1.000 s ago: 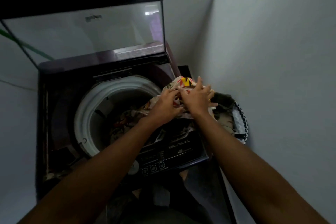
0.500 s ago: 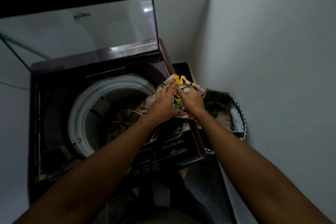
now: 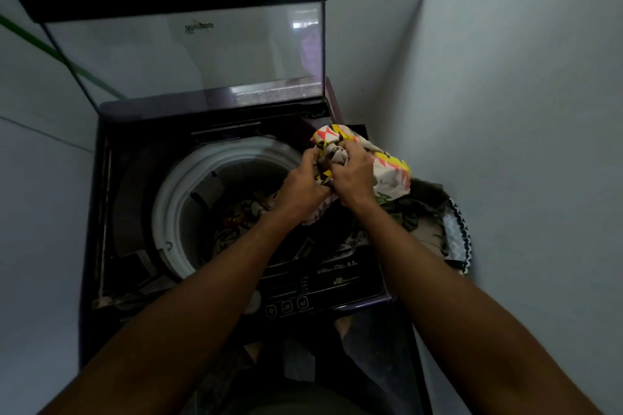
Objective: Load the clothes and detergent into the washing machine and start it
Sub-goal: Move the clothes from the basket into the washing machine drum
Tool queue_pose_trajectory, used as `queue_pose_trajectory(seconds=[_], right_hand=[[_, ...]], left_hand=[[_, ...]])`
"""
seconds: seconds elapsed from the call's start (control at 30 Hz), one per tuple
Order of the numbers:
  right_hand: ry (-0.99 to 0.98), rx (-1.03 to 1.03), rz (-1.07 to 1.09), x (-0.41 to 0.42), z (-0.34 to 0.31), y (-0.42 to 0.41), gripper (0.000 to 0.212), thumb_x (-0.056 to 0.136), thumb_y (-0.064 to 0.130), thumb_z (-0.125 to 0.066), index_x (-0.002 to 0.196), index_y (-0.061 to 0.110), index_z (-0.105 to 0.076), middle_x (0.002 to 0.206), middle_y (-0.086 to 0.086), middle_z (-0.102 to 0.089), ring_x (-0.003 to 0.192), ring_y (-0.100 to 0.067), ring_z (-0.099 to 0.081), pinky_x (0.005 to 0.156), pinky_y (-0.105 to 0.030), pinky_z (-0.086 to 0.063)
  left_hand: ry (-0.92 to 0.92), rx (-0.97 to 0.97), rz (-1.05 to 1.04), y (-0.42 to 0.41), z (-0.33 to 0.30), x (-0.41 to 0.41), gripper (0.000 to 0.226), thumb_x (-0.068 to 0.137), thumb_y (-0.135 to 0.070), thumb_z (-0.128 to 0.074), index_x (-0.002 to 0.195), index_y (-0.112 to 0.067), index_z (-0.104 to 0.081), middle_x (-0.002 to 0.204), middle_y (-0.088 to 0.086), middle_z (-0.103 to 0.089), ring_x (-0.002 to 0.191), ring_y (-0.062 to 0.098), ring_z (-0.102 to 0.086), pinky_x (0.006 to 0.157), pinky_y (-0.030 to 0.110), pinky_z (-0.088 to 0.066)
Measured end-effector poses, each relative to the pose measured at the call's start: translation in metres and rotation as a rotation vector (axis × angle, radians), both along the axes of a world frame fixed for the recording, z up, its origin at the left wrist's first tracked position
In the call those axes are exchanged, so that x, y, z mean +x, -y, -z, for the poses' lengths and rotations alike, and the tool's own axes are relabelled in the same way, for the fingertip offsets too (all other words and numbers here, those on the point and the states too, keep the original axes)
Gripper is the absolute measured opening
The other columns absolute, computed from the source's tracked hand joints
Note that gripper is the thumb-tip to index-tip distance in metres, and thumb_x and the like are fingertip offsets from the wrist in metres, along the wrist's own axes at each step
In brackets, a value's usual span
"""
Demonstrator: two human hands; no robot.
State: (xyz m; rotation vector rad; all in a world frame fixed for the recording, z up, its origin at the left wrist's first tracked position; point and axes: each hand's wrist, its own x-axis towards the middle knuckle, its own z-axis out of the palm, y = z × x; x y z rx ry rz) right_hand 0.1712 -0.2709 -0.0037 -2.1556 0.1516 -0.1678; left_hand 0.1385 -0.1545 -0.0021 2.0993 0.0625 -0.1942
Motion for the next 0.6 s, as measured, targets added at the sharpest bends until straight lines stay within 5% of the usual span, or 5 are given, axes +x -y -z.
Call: queue_pose_trajectory(seconds=[0.2, 0.33, 0.5, 0.6], right_hand=[[0.074, 0.053, -0.247, -0.005, -0.006, -0.061, 0.016, 0.079, 0.01, -0.054, 0.09, 0.008, -0.066, 0.086, -0.01, -0.064, 0.082, -0.021, -0.057, 0.073, -0.031, -0.046], [0.048, 0.002, -0.349, -0.009, -0.003, -0.103, 0.013, 0.08, 0.005, -0.063, 0.092, 0.006, -0.067, 0.086, -0.009, -0.061, 0.081, -0.017, -0.051, 0.068, -0.024, -0.033], [-0.048, -0.005, -0.447, -0.021, 0.012, -0.142, 0.015, 0.08, 0.013, -0.061, 0.094, 0.012, -0.066, 0.093, -0.008, -0.061, 0.087, -0.022, -0.056, 0.073, -0.033, -0.044], [-0.199, -0.1, -0.457, -0.026, 0.021, -0.152, 0.028, 0.082, 0.021, -0.057, 0.108, 0.017, -0.066, 0.116, -0.009, -0.057, 0.107, -0.027, -0.056, 0.089, -0.034, -0.047]], left_hand=[[0.08, -0.031, -0.258, -0.061, -0.008, -0.013, 0.046, 0.072, -0.014, -0.079, 0.115, -0.02, -0.063, 0.098, -0.006, -0.072, 0.091, 0.007, -0.067, 0.075, 0.016, -0.048], [0.109, -0.059, -0.399, -0.1, -0.005, -0.03, 0.034, 0.074, -0.015, -0.08, 0.102, -0.026, -0.066, 0.085, -0.015, -0.068, 0.075, -0.011, -0.061, 0.063, 0.002, -0.041], [0.1, 0.078, -0.471, -0.137, 0.009, -0.049, 0.03, 0.074, -0.017, -0.079, 0.102, -0.021, -0.068, 0.092, -0.006, -0.069, 0.079, 0.008, -0.063, 0.058, 0.007, -0.039], [0.001, 0.234, -0.396, -0.152, 0.024, -0.052, 0.039, 0.074, -0.021, -0.077, 0.111, -0.019, -0.065, 0.106, 0.002, -0.065, 0.092, 0.019, -0.063, 0.069, 0.024, -0.047]])
